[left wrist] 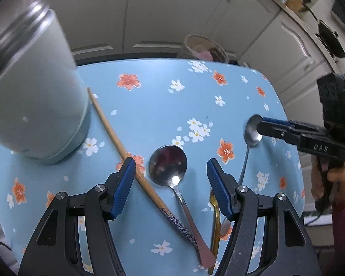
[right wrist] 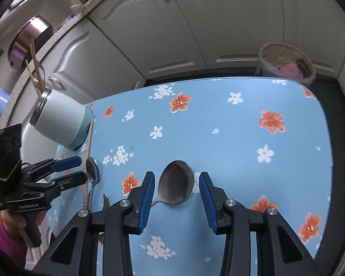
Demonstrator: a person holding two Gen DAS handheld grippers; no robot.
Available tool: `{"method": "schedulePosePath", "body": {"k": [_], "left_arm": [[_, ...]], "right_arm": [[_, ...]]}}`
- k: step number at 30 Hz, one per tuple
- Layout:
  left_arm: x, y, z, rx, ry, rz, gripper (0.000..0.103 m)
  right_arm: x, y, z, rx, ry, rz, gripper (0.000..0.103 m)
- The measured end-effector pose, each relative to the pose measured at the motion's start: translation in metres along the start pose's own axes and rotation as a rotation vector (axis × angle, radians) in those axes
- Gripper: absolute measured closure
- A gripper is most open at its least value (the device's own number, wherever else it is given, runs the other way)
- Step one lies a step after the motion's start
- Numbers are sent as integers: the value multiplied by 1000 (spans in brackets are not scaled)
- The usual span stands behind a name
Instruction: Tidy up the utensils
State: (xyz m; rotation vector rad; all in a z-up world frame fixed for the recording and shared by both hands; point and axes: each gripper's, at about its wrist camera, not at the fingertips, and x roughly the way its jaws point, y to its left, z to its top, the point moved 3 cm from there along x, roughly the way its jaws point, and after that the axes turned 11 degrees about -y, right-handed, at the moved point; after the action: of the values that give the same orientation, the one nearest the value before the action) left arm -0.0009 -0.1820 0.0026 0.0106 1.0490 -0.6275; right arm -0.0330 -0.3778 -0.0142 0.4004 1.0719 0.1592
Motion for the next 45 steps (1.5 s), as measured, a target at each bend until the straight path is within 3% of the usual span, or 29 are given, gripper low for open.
{"method": "schedulePosePath", "body": {"k": [4, 11, 13, 20, 32, 35, 37, 41, 43, 45], "left_arm": [[3, -1, 2, 33, 16, -37, 43], [15, -1, 1, 64, 51, -45, 90], [16, -2, -1, 67, 53, -56, 95], [4, -10, 0, 61, -6, -75, 102], [-47, -18, 8, 51, -138, -76, 102], [-55, -22, 8, 59, -146, -85, 102], [-58, -24, 5, 62, -151, -84, 102], [-58, -25, -1, 61, -145, -91, 102], [-57, -24, -4, 54, -138, -96, 102], [-54, -22, -8, 48, -127, -101, 102]], "right_arm": [[5, -1, -1, -19, 6, 42, 68], [9, 3, -5, -54, 28, 52, 91], [9, 3, -7, -60, 22, 45, 94], [-10, 15, -7, -106, -11, 12, 98], [-60, 52, 11, -189, -75, 17, 101], [-59, 55, 10, -217, -70, -30, 102], [-56, 48, 10, -171, -74, -35, 101], [-45, 30, 6, -85, -50, -25, 87], [-35, 27, 3, -61, -24, 6, 74], [-24, 29, -2, -71, 3, 22, 72]]}}
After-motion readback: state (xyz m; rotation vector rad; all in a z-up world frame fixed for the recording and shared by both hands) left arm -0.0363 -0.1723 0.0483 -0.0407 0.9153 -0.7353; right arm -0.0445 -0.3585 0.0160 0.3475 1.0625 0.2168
